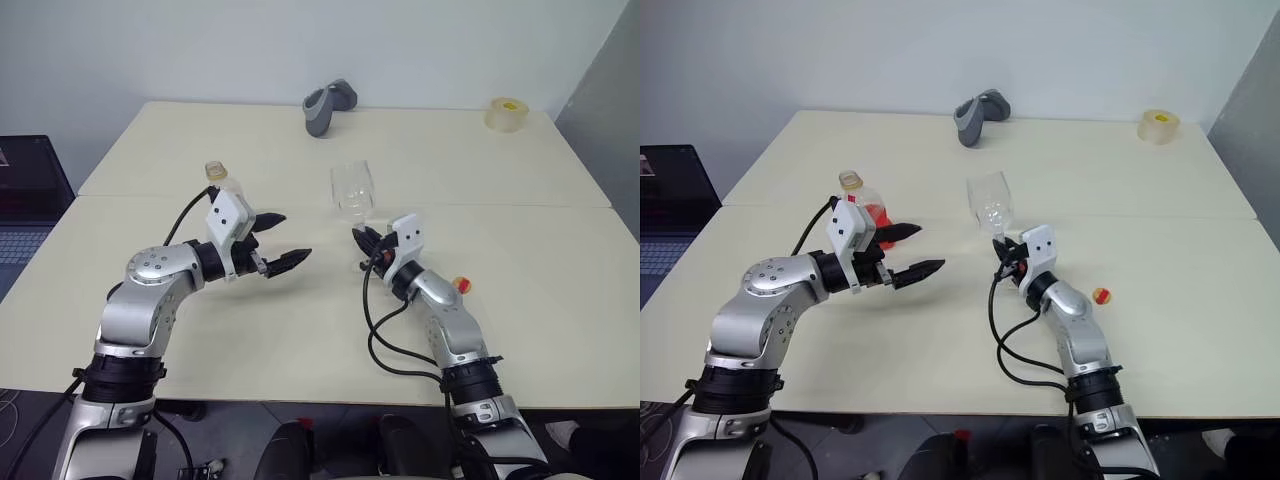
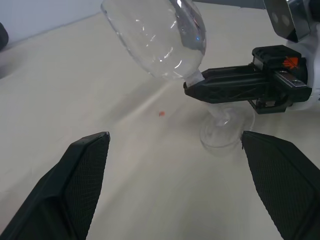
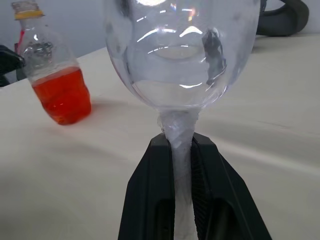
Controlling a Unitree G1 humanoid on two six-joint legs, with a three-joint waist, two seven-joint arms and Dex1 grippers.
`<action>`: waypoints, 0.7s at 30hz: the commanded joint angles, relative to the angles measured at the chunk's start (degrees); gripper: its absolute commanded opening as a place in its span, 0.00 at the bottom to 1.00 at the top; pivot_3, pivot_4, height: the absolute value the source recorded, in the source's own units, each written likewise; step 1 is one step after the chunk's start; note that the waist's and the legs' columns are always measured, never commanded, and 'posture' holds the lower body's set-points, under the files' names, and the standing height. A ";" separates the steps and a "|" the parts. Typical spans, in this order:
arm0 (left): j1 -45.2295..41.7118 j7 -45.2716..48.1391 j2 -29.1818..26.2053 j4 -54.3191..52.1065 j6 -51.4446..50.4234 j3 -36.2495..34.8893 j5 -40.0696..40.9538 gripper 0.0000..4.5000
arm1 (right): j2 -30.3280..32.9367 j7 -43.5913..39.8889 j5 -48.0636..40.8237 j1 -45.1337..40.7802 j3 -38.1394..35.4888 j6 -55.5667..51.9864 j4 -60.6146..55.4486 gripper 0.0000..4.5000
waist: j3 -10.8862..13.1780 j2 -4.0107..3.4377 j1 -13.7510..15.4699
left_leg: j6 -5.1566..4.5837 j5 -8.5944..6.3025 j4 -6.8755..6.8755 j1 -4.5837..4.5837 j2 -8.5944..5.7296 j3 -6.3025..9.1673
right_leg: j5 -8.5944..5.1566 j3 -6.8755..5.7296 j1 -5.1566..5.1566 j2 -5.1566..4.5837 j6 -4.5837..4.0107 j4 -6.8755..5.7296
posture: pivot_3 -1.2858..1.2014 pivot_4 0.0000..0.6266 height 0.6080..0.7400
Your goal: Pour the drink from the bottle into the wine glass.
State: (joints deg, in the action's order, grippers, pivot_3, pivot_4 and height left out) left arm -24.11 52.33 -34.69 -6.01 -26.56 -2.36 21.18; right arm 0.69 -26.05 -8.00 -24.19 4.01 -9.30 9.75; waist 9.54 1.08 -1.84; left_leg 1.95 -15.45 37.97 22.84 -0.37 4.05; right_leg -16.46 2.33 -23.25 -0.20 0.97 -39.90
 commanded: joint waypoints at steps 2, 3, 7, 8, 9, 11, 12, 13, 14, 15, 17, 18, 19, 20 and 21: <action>0.17 1.62 -0.92 -2.84 -0.33 0.58 1.29 1.00 | 1.64 -1.63 -0.49 2.09 1.27 -0.85 -1.76 0.03 | 0.00 0.00 0.01 | 0.00 0.00 0.00 -0.02 -0.01 0.00 | 0.00 0.01 0.02 0.00 0.00 0.00 | 0.52 0.24 1.00; 0.33 1.87 -1.00 -3.05 -0.46 0.67 1.37 1.00 | 1.87 -1.71 -0.47 2.35 1.27 -0.67 -1.89 0.03 | 0.00 0.00 0.01 | 0.00 0.00 0.00 -0.02 -0.01 0.00 | 0.00 0.00 0.03 0.00 0.00 0.00 | 0.52 0.24 1.00; 0.95 2.34 -1.33 -3.70 -0.77 0.84 1.46 1.00 | 3.19 -2.63 -0.74 4.18 1.46 -0.65 -3.61 0.03 | 0.00 0.00 0.03 | 0.00 0.00 0.00 -0.02 0.00 0.00 | 0.00 0.00 0.03 0.00 0.00 0.00 | 0.52 0.24 1.00; 1.06 2.42 -1.37 -3.84 -0.84 0.82 1.49 1.00 | 3.60 -2.92 -0.75 4.66 1.64 -0.73 -4.15 0.03 | -0.01 0.01 0.09 | 0.00 0.00 0.00 -0.02 -0.01 0.00 | -0.01 0.00 0.03 0.00 0.00 0.01 | 0.52 0.24 1.00; 1.19 2.53 -1.42 -3.91 -0.87 0.81 1.47 1.00 | 3.97 -3.14 -0.81 5.20 1.74 -0.75 -4.63 0.03 | -0.01 0.02 0.11 | 0.00 0.00 0.01 -0.02 -0.01 0.01 | -0.01 -0.01 0.05 0.00 0.00 0.02 | 0.52 0.24 1.00; 1.37 2.63 -1.47 -4.02 -0.93 0.79 1.47 1.00 | 4.74 -3.42 -0.82 6.16 1.89 -0.85 -5.33 0.03 | -0.01 0.02 0.12 | 0.00 0.00 0.01 -0.02 -0.01 0.02 | -0.01 -0.01 0.06 0.00 0.01 0.03 | 0.52 0.24 1.00; 1.46 2.68 -1.52 -4.07 -0.95 0.82 1.47 1.00 | 5.16 -3.52 -0.82 6.67 1.91 -0.82 -5.71 0.03 | -0.01 0.02 0.12 | 0.00 0.00 0.01 -0.02 -0.01 0.02 | -0.01 -0.01 0.06 0.00 0.01 0.03 | 0.52 0.24 1.00; 1.51 2.73 -1.55 -4.11 -1.00 0.86 1.47 1.00 | 5.52 -3.59 -0.86 7.09 1.91 -0.96 -6.08 0.03 | -0.01 0.02 0.12 | -0.01 0.00 0.01 -0.03 -0.01 0.02 | -0.01 -0.01 0.06 0.00 0.01 0.03 | 0.52 0.24 1.00; 1.55 2.76 -1.58 -4.13 -1.04 0.88 1.48 1.00 | 5.87 -3.64 -0.81 7.41 1.97 -1.07 -6.41 0.03 | -0.02 0.02 0.12 | -0.01 0.00 0.00 -0.03 -0.01 0.02 | -0.01 -0.01 0.06 0.00 0.01 0.03 | 0.52 0.24 1.00; 1.61 2.80 -1.60 -4.19 -1.09 0.90 1.47 1.00 | 6.23 -3.79 -0.75 7.74 2.09 -1.03 -6.76 0.03 | -0.02 0.02 0.13 | -0.01 0.00 0.01 -0.03 -0.01 0.02 | -0.01 -0.01 0.07 0.00 0.01 0.03 | 0.52 0.24 1.00; 1.77 3.07 -1.73 -4.32 -1.18 1.06 1.45 1.00 | 7.02 -4.19 -0.53 8.55 2.41 -1.03 -7.46 0.03 | -0.03 0.03 0.15 | -0.01 0.00 0.01 -0.03 -0.02 0.02 | -0.01 -0.02 0.07 0.00 0.01 0.03 | 0.52 0.24 1.00; 1.83 3.17 -1.77 -4.37 -1.22 1.11 1.44 1.00 | 7.30 -4.34 -0.46 8.82 2.54 -1.06 -7.70 0.03 | -0.03 0.04 0.15 | -0.01 0.00 0.01 -0.03 -0.02 0.03 | -0.01 -0.02 0.08 0.00 0.01 0.03 | 0.52 0.24 1.00; 1.94 3.47 -1.83 -4.61 -1.34 1.22 1.58 1.00 | 7.88 -4.71 -0.30 9.34 2.72 -1.06 -8.13 0.03 | -0.03 0.04 0.16 | -0.01 0.00 0.01 -0.03 -0.02 0.03 | -0.01 -0.02 0.08 0.00 0.01 0.03 | 0.52 0.24 1.00; 1.98 3.69 -1.86 -4.76 -1.44 1.28 1.68 1.00 | 8.29 -4.94 -0.24 9.65 2.86 -1.08 -8.44 0.03 | -0.04 0.04 0.16 | -0.01 0.00 0.01 -0.03 -0.02 0.02 | -0.01 -0.02 0.08 0.00 0.01 0.03 | 0.52 0.24 1.00; 2.05 3.98 -1.92 -5.00 -1.56 1.35 1.79 1.00 | 8.58 -5.02 -0.40 9.97 2.84 -1.22 -8.76 0.03 | -0.05 0.05 0.16 | -0.01 0.00 0.01 -0.03 -0.02 0.02 | -0.01 -0.01 0.08 0.00 0.01 0.03 | 0.52 0.24 1.00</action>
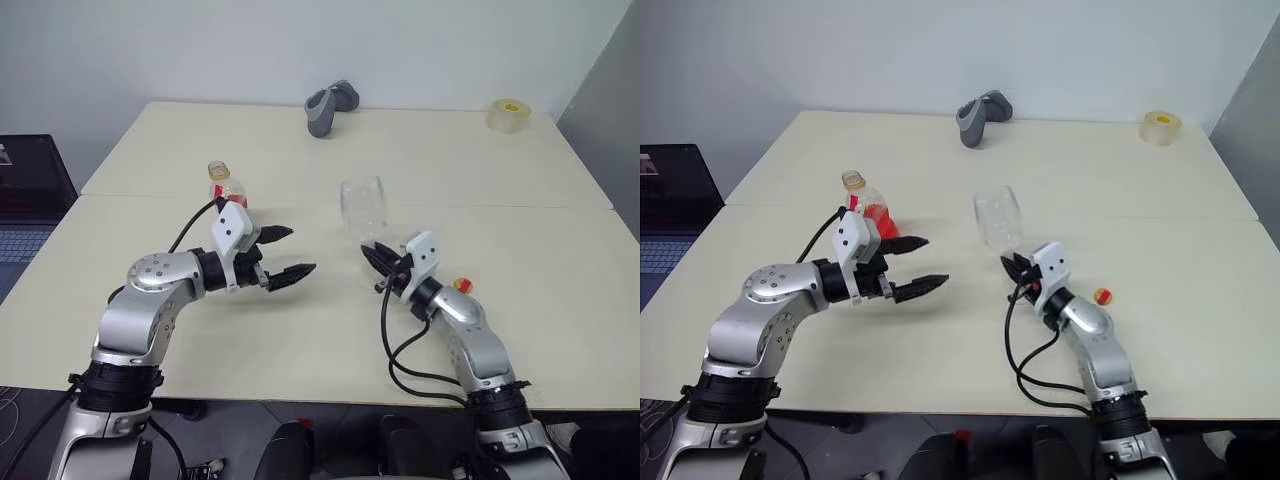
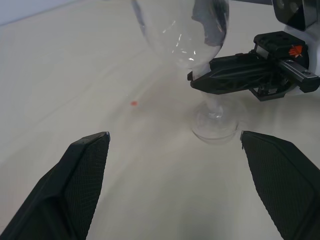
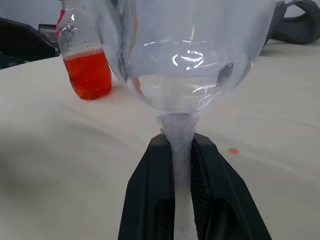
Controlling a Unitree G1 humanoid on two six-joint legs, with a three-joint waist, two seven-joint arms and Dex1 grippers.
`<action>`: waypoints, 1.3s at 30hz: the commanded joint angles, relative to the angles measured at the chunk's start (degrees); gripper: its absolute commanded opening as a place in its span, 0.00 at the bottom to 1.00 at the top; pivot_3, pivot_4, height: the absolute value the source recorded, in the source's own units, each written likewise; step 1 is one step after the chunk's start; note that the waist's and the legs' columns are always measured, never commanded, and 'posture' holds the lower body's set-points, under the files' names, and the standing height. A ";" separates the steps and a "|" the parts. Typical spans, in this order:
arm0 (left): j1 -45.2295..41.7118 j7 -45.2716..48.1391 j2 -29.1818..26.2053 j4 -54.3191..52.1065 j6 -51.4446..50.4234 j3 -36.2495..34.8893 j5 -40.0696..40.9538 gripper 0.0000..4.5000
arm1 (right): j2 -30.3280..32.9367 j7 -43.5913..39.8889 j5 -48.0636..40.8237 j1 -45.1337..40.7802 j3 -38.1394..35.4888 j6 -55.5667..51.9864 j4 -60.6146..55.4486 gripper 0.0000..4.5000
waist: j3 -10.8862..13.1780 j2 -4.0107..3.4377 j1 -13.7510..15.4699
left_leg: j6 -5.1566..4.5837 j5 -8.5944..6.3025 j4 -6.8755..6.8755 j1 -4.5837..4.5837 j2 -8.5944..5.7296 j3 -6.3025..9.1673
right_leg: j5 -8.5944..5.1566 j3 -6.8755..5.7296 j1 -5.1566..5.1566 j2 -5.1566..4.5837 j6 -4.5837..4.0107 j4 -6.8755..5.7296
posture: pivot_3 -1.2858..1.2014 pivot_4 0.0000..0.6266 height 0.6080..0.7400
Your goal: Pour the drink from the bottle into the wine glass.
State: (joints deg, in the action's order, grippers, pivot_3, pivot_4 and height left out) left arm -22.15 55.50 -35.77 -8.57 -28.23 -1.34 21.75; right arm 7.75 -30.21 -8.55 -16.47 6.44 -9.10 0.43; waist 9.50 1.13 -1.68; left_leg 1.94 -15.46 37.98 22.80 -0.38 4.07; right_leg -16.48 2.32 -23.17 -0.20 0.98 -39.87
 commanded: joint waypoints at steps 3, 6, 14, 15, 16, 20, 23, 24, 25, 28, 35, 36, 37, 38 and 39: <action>0.82 2.72 -1.57 -3.83 -0.25 0.88 2.07 1.00 | 2.60 -1.59 -0.32 2.99 0.50 -1.87 -0.35 0.03 | -0.02 0.01 -0.01 | 0.00 0.00 0.00 -0.01 0.00 0.01 | 0.00 -0.02 0.02 0.00 0.00 0.00 | 0.52 0.24 1.00; 1.62 4.77 -2.47 -5.84 -0.69 1.43 3.55 1.00 | 3.67 -2.56 -0.36 3.60 1.09 -1.91 -1.17 0.03 | -0.03 0.02 -0.03 | 0.00 0.00 0.00 -0.02 0.01 -0.01 | 0.00 0.01 0.01 0.00 0.00 0.00 | 0.52 0.24 1.00; 1.75 6.37 -3.76 -8.21 0.07 1.51 4.54 1.00 | 4.86 -3.33 -0.18 3.83 1.82 -1.44 -0.93 0.03 | -0.04 0.03 -0.13 | -0.01 0.00 -0.01 -0.09 0.03 -0.02 | 0.00 0.02 0.06 0.03 0.00 -0.02 | 0.52 0.24 1.00; 1.50 6.05 -3.79 -8.37 0.07 1.30 4.54 1.00 | 4.97 -3.38 -0.21 3.85 1.86 -1.43 -0.93 0.03 | -0.05 0.03 -0.14 | -0.01 0.00 -0.01 -0.09 0.03 -0.01 | -0.01 0.02 0.06 0.03 0.00 -0.01 | 0.52 0.24 1.00; 1.22 5.48 -3.76 -8.62 -0.13 0.95 4.63 1.00 | 5.09 -3.43 -0.24 3.87 1.86 -1.43 -0.88 0.03 | -0.04 0.03 -0.13 | -0.01 0.00 -0.01 -0.09 0.03 -0.02 | 0.00 0.02 0.06 0.03 0.00 -0.01 | 0.52 0.24 1.00; 1.75 4.45 -5.62 -11.45 -0.56 -0.03 4.40 1.00 | 5.88 -3.89 -0.25 4.00 1.66 -1.59 -0.31 0.03 | -0.05 0.03 -0.14 | -0.01 0.00 -0.01 -0.09 0.04 -0.01 | -0.01 0.02 0.06 0.04 0.00 -0.01 | 0.52 0.24 1.00; 1.91 3.66 -7.27 -12.55 0.24 -0.22 3.35 1.00 | 6.34 -4.35 -0.41 3.98 1.67 -1.85 -0.02 0.19 | -0.06 0.04 -0.13 | -0.01 -0.01 -0.02 -0.12 0.05 -0.02 | -0.01 0.03 0.07 0.05 -0.01 -0.01 | 0.52 0.24 1.00; 1.92 3.35 -7.56 -12.84 0.35 -0.38 3.30 1.00 | 6.51 -4.54 -0.48 4.00 1.73 -1.94 -0.04 0.25 | -0.06 0.04 -0.14 | -0.01 -0.01 -0.03 -0.13 0.05 -0.01 | -0.01 0.02 0.09 0.05 -0.01 -0.01 | 0.52 0.24 1.00; 1.84 2.94 -7.70 -13.25 0.07 -0.69 3.69 1.00 | 6.73 -4.68 -0.56 4.03 1.81 -1.99 -0.06 0.31 | -0.04 0.01 -0.04 | -0.01 -0.01 -0.02 -0.11 0.04 0.00 | -0.01 0.01 0.08 0.05 -0.01 -0.01 | 0.52 0.24 1.00; 1.61 2.09 -7.89 -14.20 -0.63 -1.08 4.52 1.00 | 7.18 -4.94 -0.71 4.12 1.76 -2.09 0.02 0.53 | -0.02 -0.02 -0.07 | -0.01 0.00 -0.01 -0.02 0.02 -0.07 | -0.02 0.07 0.00 0.03 -0.02 0.00 | 0.52 0.24 1.00; 0.19 0.49 -7.62 -15.00 -1.10 -0.92 5.06 1.00 | 7.68 -5.09 -0.77 4.04 1.35 -2.15 0.28 0.99 | -0.02 -0.02 -0.12 | -0.01 -0.01 -0.01 -0.02 0.04 -0.03 | -0.02 0.03 0.01 0.06 -0.02 -0.01 | 0.52 0.24 1.00; -0.17 0.34 -7.62 -15.06 -1.32 -0.97 5.20 1.00 | 7.84 -5.17 -0.78 4.06 1.30 -2.18 0.30 0.99 | -0.02 -0.02 -0.12 | -0.01 -0.01 -0.01 -0.02 0.03 -0.03 | -0.02 0.04 0.01 0.06 -0.02 0.00 | 0.52 0.24 1.00; -0.50 0.23 -7.62 -15.06 -1.54 -1.01 5.35 1.00 | 8.02 -5.24 -0.71 4.08 1.27 -2.14 0.36 0.99 | -0.02 -0.02 -0.12 | -0.01 -0.01 -0.01 -0.02 0.03 -0.03 | -0.02 0.03 0.01 0.06 -0.02 0.00 | 0.52 0.24 1.00; -0.71 0.16 -7.68 -15.06 -1.70 -1.02 5.47 1.00 | 8.18 -5.32 -0.72 4.14 1.21 -2.11 0.39 0.99 | -0.02 -0.02 -0.12 | -0.01 -0.01 -0.01 -0.02 0.04 -0.02 | -0.02 0.02 0.01 0.06 -0.02 0.00 | 0.52 0.24 1.00; -0.83 0.09 -7.75 -15.04 -1.77 -1.00 5.53 1.00 | 8.28 -5.33 -0.71 4.19 1.15 -2.06 0.41 0.99 | -0.02 -0.02 -0.12 | -0.01 -0.01 -0.01 -0.02 0.04 -0.02 | -0.02 0.01 0.01 0.06 -0.02 -0.01 | 0.52 0.24 1.00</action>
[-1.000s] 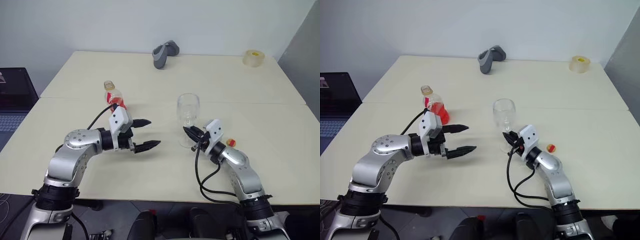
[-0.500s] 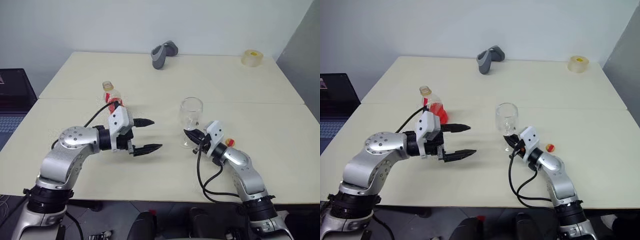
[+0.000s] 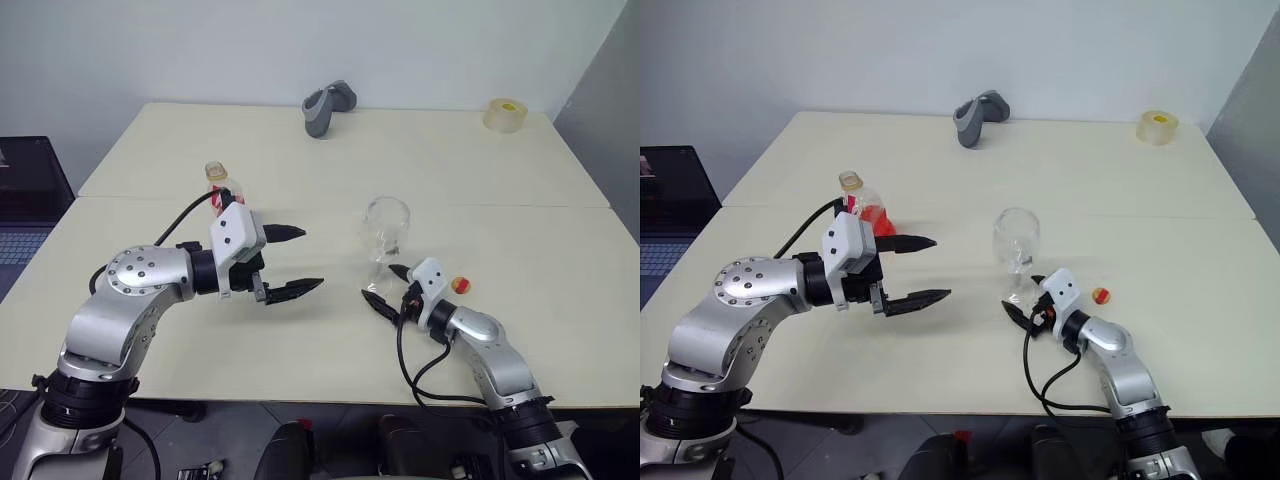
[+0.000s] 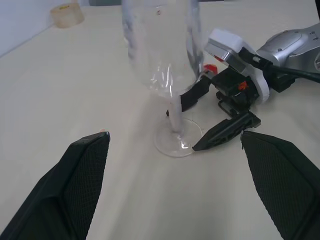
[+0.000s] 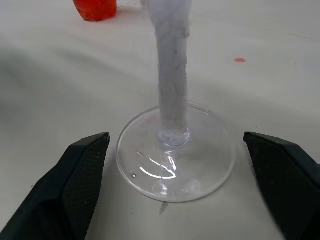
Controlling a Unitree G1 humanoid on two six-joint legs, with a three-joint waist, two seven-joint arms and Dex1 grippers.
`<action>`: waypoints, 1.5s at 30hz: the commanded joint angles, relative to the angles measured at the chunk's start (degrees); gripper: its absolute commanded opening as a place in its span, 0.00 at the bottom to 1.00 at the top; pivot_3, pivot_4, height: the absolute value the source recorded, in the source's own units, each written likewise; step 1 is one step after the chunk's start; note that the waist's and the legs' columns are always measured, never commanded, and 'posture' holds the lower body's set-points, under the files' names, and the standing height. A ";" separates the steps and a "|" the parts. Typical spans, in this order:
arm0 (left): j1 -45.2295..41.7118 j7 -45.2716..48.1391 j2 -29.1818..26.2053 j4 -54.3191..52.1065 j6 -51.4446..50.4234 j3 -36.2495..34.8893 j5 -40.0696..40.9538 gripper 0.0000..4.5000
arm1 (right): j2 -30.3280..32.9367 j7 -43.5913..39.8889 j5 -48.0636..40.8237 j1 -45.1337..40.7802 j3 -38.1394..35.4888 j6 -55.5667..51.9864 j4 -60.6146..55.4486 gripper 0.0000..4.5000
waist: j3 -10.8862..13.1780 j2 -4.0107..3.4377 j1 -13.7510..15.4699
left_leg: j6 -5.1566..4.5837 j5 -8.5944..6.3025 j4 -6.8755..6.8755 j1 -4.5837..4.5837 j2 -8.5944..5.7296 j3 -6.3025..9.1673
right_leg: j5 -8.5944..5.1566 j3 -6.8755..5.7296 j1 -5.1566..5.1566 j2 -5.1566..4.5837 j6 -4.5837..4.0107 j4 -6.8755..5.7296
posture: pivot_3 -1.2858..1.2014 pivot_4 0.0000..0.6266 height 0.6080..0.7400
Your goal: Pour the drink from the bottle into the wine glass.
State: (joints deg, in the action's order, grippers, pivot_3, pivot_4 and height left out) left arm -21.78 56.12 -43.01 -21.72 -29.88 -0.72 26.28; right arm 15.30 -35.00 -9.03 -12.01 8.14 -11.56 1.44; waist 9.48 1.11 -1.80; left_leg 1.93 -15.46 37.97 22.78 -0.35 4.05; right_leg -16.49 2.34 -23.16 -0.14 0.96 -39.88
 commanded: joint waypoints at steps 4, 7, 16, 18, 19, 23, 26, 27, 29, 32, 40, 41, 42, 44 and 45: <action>-1.37 -1.04 -0.61 -1.90 -0.22 -1.49 1.04 1.00 | 0.19 -0.35 -1.88 -0.23 -1.26 -1.61 -1.77 0.99 | 0.00 0.00 0.00 | 0.00 0.00 0.00 0.00 0.00 -0.02 | 0.00 0.02 0.00 0.00 0.00 0.00 | 0.52 0.24 1.00; -1.04 -1.10 -0.62 -2.02 -0.31 -1.26 0.88 1.00 | -0.20 -0.46 -3.68 -0.16 -1.32 -3.69 -4.87 0.99 | 0.00 0.00 0.00 | 0.00 0.00 0.01 0.00 0.00 0.00 | 0.00 0.01 0.00 0.00 0.00 -0.01 | 0.52 0.24 1.00; -0.76 -1.02 -0.74 -1.69 -0.13 -1.06 0.44 1.00 | -2.74 2.87 -4.34 -0.80 -1.42 -4.07 -8.04 0.99 | 0.00 0.00 -0.01 | 0.00 0.00 0.00 0.00 0.00 0.00 | 0.00 0.01 0.00 0.00 0.00 0.00 | 0.52 0.24 1.00; -0.88 -0.82 -0.79 -1.32 0.08 -0.96 0.28 1.00 | -3.40 3.91 -2.95 -1.48 -0.88 -2.89 -6.64 0.99 | 0.00 -0.01 -0.01 | 0.00 0.00 0.00 0.00 0.00 0.00 | 0.00 0.01 0.00 0.00 0.00 0.00 | 0.52 0.24 1.00; -0.96 -0.72 -0.81 -1.11 0.18 -0.92 0.20 1.00 | -3.70 4.36 -2.20 -1.94 -0.74 -2.08 -5.65 0.99 | 0.00 0.00 -0.01 | 0.00 0.00 0.00 0.00 0.00 0.00 | 0.00 0.01 -0.01 0.00 0.00 0.00 | 0.52 0.24 1.00; -0.92 -0.45 -0.93 -0.63 0.48 -0.85 -0.17 1.00 | -4.71 5.20 -1.28 -3.43 -0.54 -0.58 -2.75 0.80 | 0.00 -0.01 -0.04 | 0.00 0.00 0.00 0.00 0.00 -0.02 | 0.00 0.02 -0.02 0.01 0.00 0.00 | 0.52 0.24 1.00; -0.65 -0.36 -1.10 -0.46 0.67 -0.96 -0.46 1.00 | -5.33 5.28 -1.03 -4.14 -0.32 0.43 -1.56 0.57 | 0.00 0.00 -0.04 | 0.00 0.00 0.00 0.01 0.00 -0.01 | 0.00 0.02 -0.02 0.01 0.00 0.00 | 0.52 0.24 1.00; -0.51 -0.33 -1.18 -0.50 0.68 -1.07 -0.47 1.00 | -5.41 5.24 -0.96 -4.30 -0.27 0.79 -1.28 0.49 | 0.00 -0.01 -0.04 | 0.01 0.00 0.00 0.01 0.00 -0.02 | 0.00 0.02 -0.02 0.00 0.00 0.00 | 0.52 0.24 1.00; 0.12 -0.41 -1.56 -0.73 0.64 -1.54 -0.44 1.00 | -5.53 4.96 -1.04 -5.07 -0.39 1.45 -0.49 0.34 | 0.00 -0.01 -0.04 | 0.00 0.00 0.00 0.00 0.00 -0.02 | 0.00 0.02 -0.02 0.01 0.00 0.00 | 0.52 0.24 1.00; 1.03 -0.59 -2.18 -0.92 0.66 -2.23 -0.42 1.00 | -5.80 4.07 -1.37 -7.25 -0.36 2.48 1.39 0.08 | 0.01 -0.01 -0.04 | 0.00 0.00 0.00 -0.01 0.01 -0.02 | 0.00 0.03 -0.02 0.01 0.00 -0.01 | 0.52 0.24 1.00; 3.97 -1.48 -4.14 -2.75 -0.24 -5.31 0.45 1.00 | -11.95 1.41 1.30 -20.35 3.24 10.47 18.34 0.03 | 0.04 -0.05 -0.62 | 0.00 0.00 -0.04 -0.03 0.06 -0.02 | -0.01 0.02 -0.06 0.07 -0.03 -0.03 | 0.52 0.24 1.00; 4.22 -1.59 -4.32 -2.87 -0.31 -5.59 0.47 1.00 | -12.96 1.46 2.08 -22.43 3.54 12.32 22.05 0.03 | 0.04 -0.05 -0.67 | 0.00 0.00 -0.05 -0.02 0.06 -0.02 | -0.01 0.02 -0.07 0.07 -0.03 -0.03 | 0.52 0.24 1.00; 4.35 -1.68 -4.41 -2.94 -0.37 -5.74 0.49 1.00 | -13.62 1.44 2.63 -23.79 3.58 13.81 24.70 0.03 | 0.04 -0.05 -0.75 | 0.00 0.00 -0.04 -0.02 0.06 -0.02 | -0.01 0.02 -0.07 0.07 -0.03 -0.03 | 0.52 0.24 1.00; 4.69 -1.77 -4.70 -3.13 -0.47 -6.02 0.54 1.00 | -15.10 1.72 3.27 -27.15 3.15 16.53 30.97 0.03 | 0.04 -0.05 -0.73 | 0.01 0.00 -0.04 -0.01 0.05 -0.01 | 0.00 0.01 -0.07 0.06 -0.03 -0.02 | 0.52 0.24 1.00; 4.87 -1.91 -4.85 -3.25 -0.53 -6.15 0.54 1.00 | -15.79 1.82 3.53 -28.98 2.81 17.82 34.32 0.03 | 0.04 -0.05 -0.74 | 0.01 0.00 -0.03 0.00 0.04 0.00 | 0.00 0.00 -0.07 0.05 -0.03 -0.01 | 0.52 0.24 1.00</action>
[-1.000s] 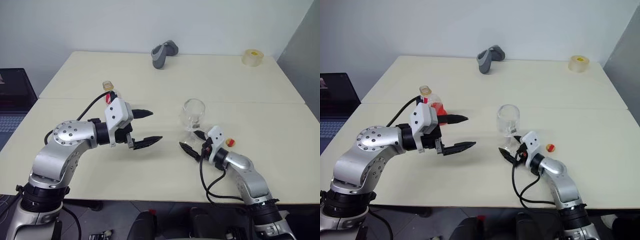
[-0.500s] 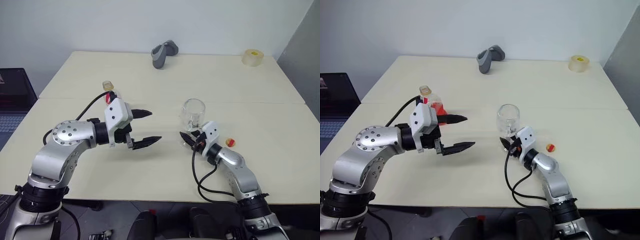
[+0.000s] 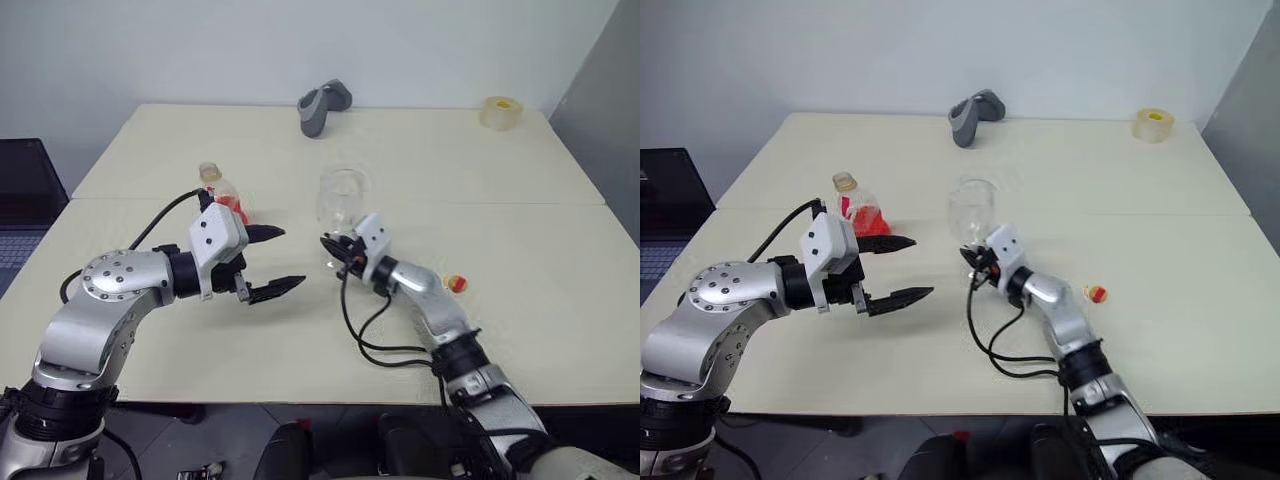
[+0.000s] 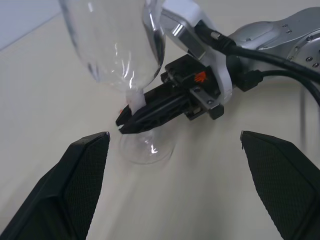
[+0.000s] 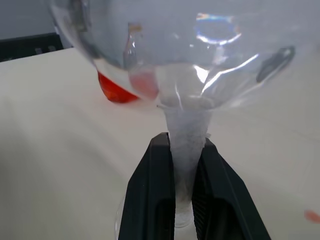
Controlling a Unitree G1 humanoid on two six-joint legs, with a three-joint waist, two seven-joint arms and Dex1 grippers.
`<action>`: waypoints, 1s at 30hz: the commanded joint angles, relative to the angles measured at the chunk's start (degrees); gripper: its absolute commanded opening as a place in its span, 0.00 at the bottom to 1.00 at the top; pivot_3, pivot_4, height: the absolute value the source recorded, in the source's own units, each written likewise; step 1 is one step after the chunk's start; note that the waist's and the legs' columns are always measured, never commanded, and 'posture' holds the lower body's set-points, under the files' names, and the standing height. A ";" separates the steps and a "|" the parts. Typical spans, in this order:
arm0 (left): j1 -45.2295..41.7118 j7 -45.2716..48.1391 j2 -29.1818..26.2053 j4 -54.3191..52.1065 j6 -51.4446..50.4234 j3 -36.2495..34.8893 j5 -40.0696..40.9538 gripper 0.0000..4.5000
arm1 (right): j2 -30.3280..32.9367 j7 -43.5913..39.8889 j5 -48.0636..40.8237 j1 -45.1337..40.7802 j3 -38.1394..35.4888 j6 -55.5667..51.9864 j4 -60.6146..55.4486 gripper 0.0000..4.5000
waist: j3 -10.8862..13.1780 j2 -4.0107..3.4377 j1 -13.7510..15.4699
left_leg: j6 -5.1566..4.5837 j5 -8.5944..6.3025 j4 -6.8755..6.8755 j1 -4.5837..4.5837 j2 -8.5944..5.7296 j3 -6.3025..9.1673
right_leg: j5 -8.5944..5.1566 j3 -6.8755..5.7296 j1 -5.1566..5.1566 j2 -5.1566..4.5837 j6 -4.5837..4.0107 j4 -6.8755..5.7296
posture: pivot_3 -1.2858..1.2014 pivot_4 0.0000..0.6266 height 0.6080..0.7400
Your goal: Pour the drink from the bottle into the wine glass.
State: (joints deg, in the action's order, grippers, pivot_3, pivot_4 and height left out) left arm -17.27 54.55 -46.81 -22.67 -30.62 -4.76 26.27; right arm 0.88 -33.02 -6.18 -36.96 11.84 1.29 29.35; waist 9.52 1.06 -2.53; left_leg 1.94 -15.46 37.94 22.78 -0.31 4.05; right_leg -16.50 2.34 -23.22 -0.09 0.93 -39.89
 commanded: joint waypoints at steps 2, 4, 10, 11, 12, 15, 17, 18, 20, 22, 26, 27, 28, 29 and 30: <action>0.58 -0.63 -1.27 -2.37 0.23 -2.23 0.53 1.00 | -2.27 -0.29 1.24 -7.19 -1.39 7.19 12.72 0.03 | 0.00 0.00 0.08 | 0.00 0.00 0.00 0.00 -0.04 -0.01 | 0.00 0.01 0.01 -0.05 0.00 0.01 | 0.52 0.24 1.00; 0.66 -0.88 -1.27 -2.34 0.31 -2.30 0.47 1.00 | -2.44 -0.49 1.68 -8.78 -1.63 8.86 17.05 0.03 | 0.00 0.00 0.19 | 0.01 0.00 0.01 0.01 -0.04 -0.01 | 0.00 0.00 0.01 -0.05 0.00 0.01 | 0.52 0.24 1.00; 1.51 -2.55 -0.82 -1.91 0.32 -3.53 0.50 1.00 | -2.29 -1.02 1.96 -10.08 -2.69 11.50 23.14 0.03 | 0.00 0.00 0.16 | 0.00 0.00 0.01 -0.03 -0.03 0.02 | 0.00 -0.01 0.01 -0.05 -0.01 -0.05 | 0.52 0.24 1.00; 1.82 -2.97 -0.73 -1.33 0.45 -4.01 0.37 1.00 | -2.35 -1.14 1.88 -10.21 -2.91 11.67 23.40 0.03 | 0.00 0.00 0.16 | 0.00 0.00 0.01 -0.04 -0.03 0.01 | 0.00 -0.01 0.02 -0.05 -0.01 -0.05 | 0.52 0.24 1.00; 2.03 -3.62 -0.57 -0.61 0.67 -4.52 0.02 1.00 | -2.42 -1.20 1.95 -10.31 -3.09 11.90 23.62 0.03 | 0.00 0.00 0.16 | 0.00 0.00 0.01 -0.05 -0.03 0.01 | 0.00 0.01 0.02 -0.05 -0.01 -0.06 | 0.52 0.24 1.00; 2.54 -4.97 -0.52 0.69 1.02 -5.32 -0.71 1.00 | -2.57 -1.30 2.21 -10.40 -3.36 12.23 23.86 0.19 | 0.00 0.00 0.19 | 0.00 0.00 0.02 -0.05 -0.03 0.02 | 0.00 0.00 0.03 -0.05 -0.01 -0.05 | 0.52 0.24 1.00; 3.07 -5.69 -0.64 1.71 1.67 -5.74 -1.54 1.00 | -2.66 -1.42 2.37 -10.27 -3.29 12.07 23.65 0.34 | 0.00 0.00 0.16 | 0.00 0.00 0.01 -0.05 -0.03 0.01 | 0.00 0.01 0.03 -0.05 -0.01 -0.05 | 0.52 0.24 1.00; 3.22 -6.07 -0.43 2.08 1.92 -5.98 -1.65 1.00 | -2.58 -1.52 2.54 -10.12 -3.22 12.04 23.46 0.40 | 0.00 -0.01 0.14 | 0.00 0.00 0.01 -0.04 -0.03 0.00 | 0.00 0.01 0.02 -0.05 -0.01 -0.05 | 0.52 0.24 1.00; 3.04 -6.68 0.40 2.45 1.59 -6.44 -0.58 1.00 | -2.38 -1.63 2.63 -9.78 -3.33 11.62 23.00 0.56 | 0.01 -0.01 0.13 | 0.00 0.00 0.01 -0.04 -0.02 0.00 | 0.01 0.01 0.01 -0.05 -0.01 -0.05 | 0.52 0.24 1.00; 2.82 -7.13 1.15 2.27 1.07 -6.56 0.32 1.00 | -1.92 -1.86 2.57 -9.22 -3.46 10.96 22.02 0.72 | 0.01 -0.01 0.13 | 0.00 0.00 0.01 -0.03 -0.02 0.01 | 0.01 0.01 0.01 -0.05 -0.01 -0.05 | 0.52 0.24 1.00; 2.94 -8.04 2.38 1.37 0.29 -6.47 1.22 1.00 | -0.23 -4.41 1.70 -6.03 -3.35 7.37 15.55 1.00 | 0.01 -0.01 0.14 | 0.00 0.00 0.01 -0.02 -0.01 0.01 | 0.01 0.01 0.01 -0.05 -0.01 -0.05 | 0.52 0.24 1.00; 3.00 -8.36 2.68 1.16 0.01 -6.59 1.54 1.00 | 0.36 -4.81 1.37 -4.91 -3.45 6.08 13.05 1.00 | 0.01 -0.01 0.17 | 0.00 0.00 0.01 -0.02 -0.01 0.01 | 0.01 0.00 0.01 -0.05 -0.01 -0.05 | 0.52 0.24 1.00; 3.05 -8.83 2.99 0.98 -0.22 -6.76 1.83 1.00 | 1.22 -5.43 1.00 -3.45 -3.53 4.45 9.78 1.00 | 0.01 -0.01 0.19 | 0.00 0.00 0.01 -0.01 -0.02 0.01 | 0.01 0.01 0.01 -0.06 -0.01 -0.05 | 0.52 0.24 1.00; 3.06 -9.31 3.32 0.83 -0.50 -6.96 2.14 1.00 | 2.11 -6.11 0.57 -1.91 -3.55 2.66 6.32 1.00 | 0.01 -0.01 0.22 | 0.00 0.00 0.01 -0.01 -0.02 0.01 | 0.01 0.01 0.01 -0.07 -0.01 -0.05 | 0.52 0.24 1.00; 3.05 -9.87 3.75 0.70 -0.89 -7.24 2.54 1.00 | 3.19 -6.79 0.07 -0.07 -3.53 0.59 2.25 1.00 | 0.01 -0.01 0.30 | 0.00 0.00 0.02 0.01 -0.02 0.02 | 0.01 0.00 0.01 -0.07 -0.01 -0.04 | 0.52 0.24 1.00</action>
State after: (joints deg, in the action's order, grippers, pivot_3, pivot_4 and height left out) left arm -13.87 45.80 -43.30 -19.94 -31.11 -9.60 27.38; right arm 2.95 -38.20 -4.25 -38.34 9.06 4.46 38.84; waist 9.53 1.05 -2.23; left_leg 1.95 -15.46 37.96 22.79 -0.33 4.07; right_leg -16.49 2.34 -23.21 -0.17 0.93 -39.93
